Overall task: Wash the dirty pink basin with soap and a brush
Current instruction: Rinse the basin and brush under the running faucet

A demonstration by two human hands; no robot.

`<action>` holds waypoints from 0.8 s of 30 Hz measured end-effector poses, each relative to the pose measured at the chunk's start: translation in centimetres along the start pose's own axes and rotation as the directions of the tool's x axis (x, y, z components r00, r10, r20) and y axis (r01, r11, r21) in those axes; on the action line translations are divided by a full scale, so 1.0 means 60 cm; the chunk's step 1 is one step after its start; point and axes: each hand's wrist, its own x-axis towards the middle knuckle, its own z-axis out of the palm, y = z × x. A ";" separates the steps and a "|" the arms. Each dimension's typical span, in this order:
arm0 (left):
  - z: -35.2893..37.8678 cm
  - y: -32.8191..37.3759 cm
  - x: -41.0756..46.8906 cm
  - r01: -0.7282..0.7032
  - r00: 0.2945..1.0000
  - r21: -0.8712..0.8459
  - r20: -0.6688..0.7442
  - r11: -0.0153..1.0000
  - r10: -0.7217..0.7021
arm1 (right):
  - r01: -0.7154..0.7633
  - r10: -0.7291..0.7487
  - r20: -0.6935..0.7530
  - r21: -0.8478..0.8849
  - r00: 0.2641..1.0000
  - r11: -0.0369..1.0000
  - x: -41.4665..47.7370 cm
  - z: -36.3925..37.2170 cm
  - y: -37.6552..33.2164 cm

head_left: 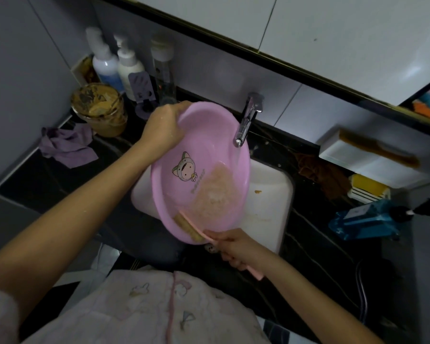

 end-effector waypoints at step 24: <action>0.001 0.003 -0.002 0.011 1.000 0.035 0.016 0.999 -0.011 | -0.136 -0.622 -0.278 -0.954 0.732 0.267 0.172 -0.234 -0.057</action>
